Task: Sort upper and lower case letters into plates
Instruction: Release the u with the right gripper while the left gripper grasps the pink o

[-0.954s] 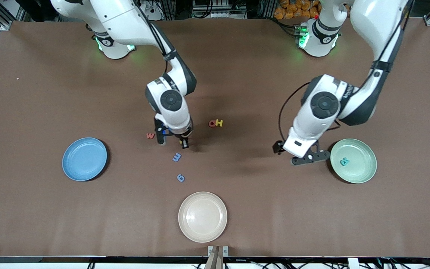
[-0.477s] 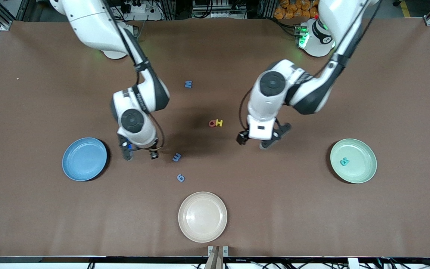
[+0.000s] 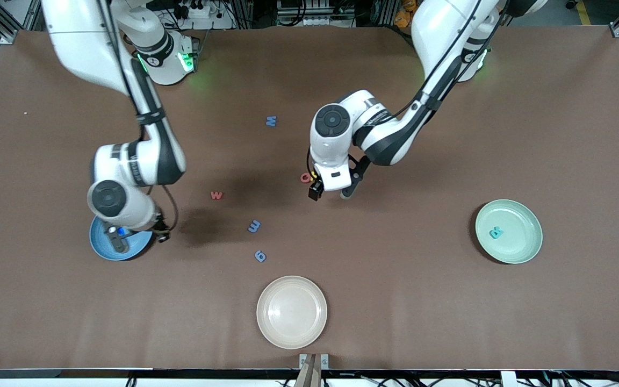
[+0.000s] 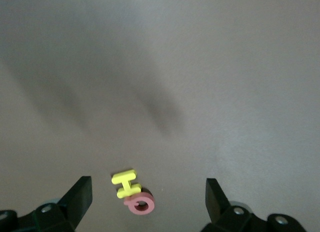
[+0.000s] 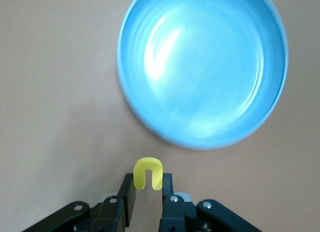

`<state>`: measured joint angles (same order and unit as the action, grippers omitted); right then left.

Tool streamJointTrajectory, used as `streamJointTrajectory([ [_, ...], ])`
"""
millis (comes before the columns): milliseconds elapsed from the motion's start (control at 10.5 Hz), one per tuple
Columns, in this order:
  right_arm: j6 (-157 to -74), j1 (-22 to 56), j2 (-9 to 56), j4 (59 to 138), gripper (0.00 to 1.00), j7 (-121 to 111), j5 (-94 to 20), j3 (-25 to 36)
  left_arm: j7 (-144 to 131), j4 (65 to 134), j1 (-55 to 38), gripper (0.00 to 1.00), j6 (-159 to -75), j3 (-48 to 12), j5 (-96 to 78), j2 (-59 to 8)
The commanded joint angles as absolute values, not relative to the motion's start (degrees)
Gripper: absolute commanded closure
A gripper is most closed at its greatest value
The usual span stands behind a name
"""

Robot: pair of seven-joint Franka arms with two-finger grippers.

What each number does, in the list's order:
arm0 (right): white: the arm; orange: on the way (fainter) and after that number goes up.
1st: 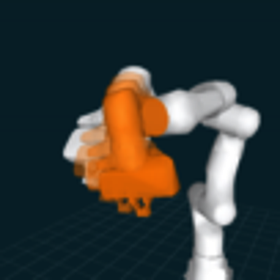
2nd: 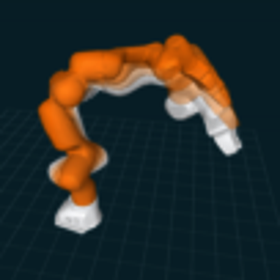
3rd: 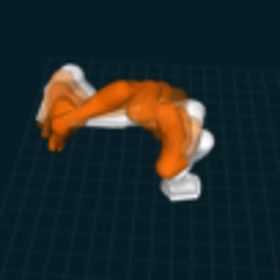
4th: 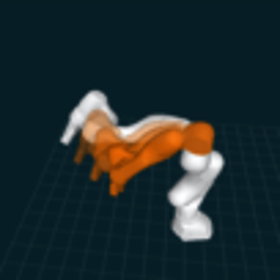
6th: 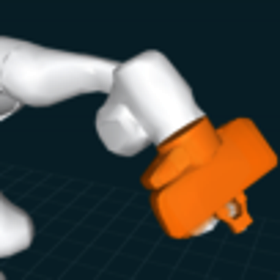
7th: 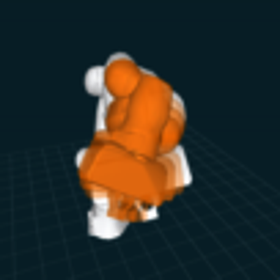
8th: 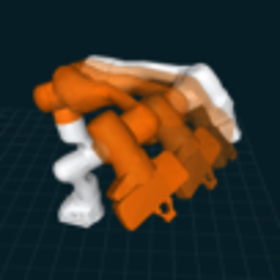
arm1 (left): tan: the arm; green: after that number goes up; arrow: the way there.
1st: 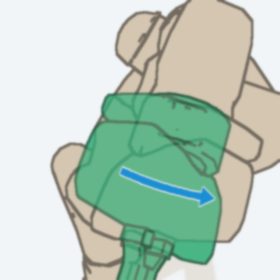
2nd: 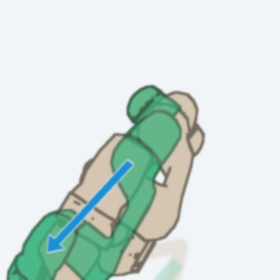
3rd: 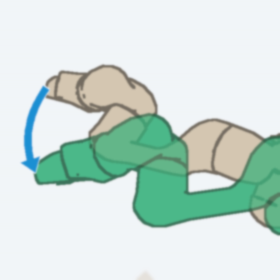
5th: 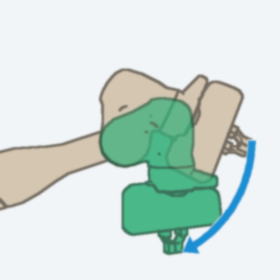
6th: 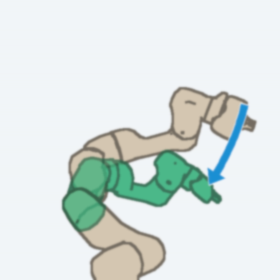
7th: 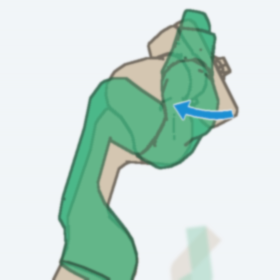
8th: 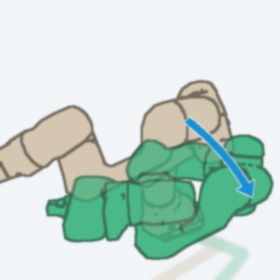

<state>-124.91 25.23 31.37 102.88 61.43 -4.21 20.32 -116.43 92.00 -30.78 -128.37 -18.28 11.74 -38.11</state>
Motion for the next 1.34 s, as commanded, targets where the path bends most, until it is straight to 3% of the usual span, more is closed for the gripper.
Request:
streamJointTrajectory([
  [0, -124.37, 20.76, 29.88, 103.89, 1.0, 53.2, -4.04, 19.78, -126.52, 88.6, -32.86, 0.0, -127.62, -17.31, 9.68, -41.12],
  [95, -124.45, 19.44, 29.88, 103.89, 1.0, 51.17, -4.04, 19.78, -129.96, 88.59, -33.65, 0.0, -127.7, -17.31, 8.28, -41.74],
  [191, -124.45, 18.81, 29.88, 103.89, 0.61, 50.63, -4.04, 19.78, -132.08, 88.59, -33.66, 0.0, -127.71, -17.31, 7.48, -42.18],
  [286, -124.63, 18.37, 29.97, 103.71, 0.01, 50.63, -4.04, 19.78, -133.58, 88.51, -33.75, 0.0, -128.14, -17.31, 6.6, -43.06],
  [954, -124.63, 23.8, 29.62, 103.97, 0.0, 56.4, -7.99, 19.25, -138.51, 83.85, -35.33, 0.0, -131.57, -17.31, 6.06, -48.86],
  [1240, -125.07, 26.89, 26.91, 107.91, 0.0, 63.17, -8.09, 19.25, -138.87, 83.76, -35.42, 0.0, -133.76, -17.4, 5.89, -49.74],
])
